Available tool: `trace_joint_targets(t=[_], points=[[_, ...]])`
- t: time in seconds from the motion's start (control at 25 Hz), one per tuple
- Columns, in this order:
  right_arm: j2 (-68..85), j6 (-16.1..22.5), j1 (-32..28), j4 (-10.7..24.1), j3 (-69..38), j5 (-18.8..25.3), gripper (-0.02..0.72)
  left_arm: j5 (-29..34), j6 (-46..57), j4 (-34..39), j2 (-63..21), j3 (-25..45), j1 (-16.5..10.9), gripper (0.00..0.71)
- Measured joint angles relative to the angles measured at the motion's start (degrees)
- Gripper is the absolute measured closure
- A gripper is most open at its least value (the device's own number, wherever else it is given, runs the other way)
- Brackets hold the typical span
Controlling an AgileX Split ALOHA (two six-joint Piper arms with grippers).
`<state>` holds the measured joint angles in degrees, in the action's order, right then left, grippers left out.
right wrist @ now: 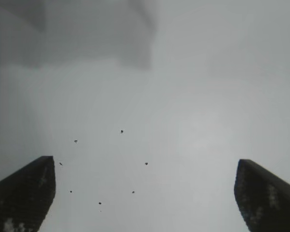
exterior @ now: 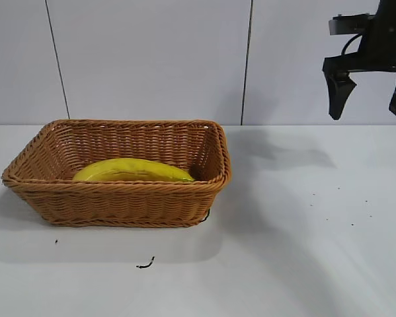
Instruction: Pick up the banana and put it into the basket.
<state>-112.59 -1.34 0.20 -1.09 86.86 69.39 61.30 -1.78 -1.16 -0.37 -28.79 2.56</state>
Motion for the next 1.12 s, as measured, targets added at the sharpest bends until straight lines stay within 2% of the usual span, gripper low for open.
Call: trace_joint_targets(t=[0.4,0.56,0.72,0.92,1.12], points=[[31.42,-0.14,0.0,0.0,-38.08,0.35,0.017,0.0,0.0,0.0,0.0,0.0,0.0,0.075],[46.5,-0.39,0.0,0.0,-49.32,-2.66,0.017,0.0,0.0,0.0,0.0,0.0,0.0,0.075],[61.8,-0.39,0.0,-0.33,-55.81,-5.7,0.017,0.0,0.0,0.0,0.0,0.0,0.0,0.075],[81.28,-0.58,0.0,-1.61,-56.88,-11.1,0.017,0.0,0.0,0.0,0.0,0.0,0.0,0.075],[96.03,-0.62,0.0,-1.66,-58.23,-10.88,0.017,0.0,0.0,0.0,0.0,0.0,0.0,0.075]])
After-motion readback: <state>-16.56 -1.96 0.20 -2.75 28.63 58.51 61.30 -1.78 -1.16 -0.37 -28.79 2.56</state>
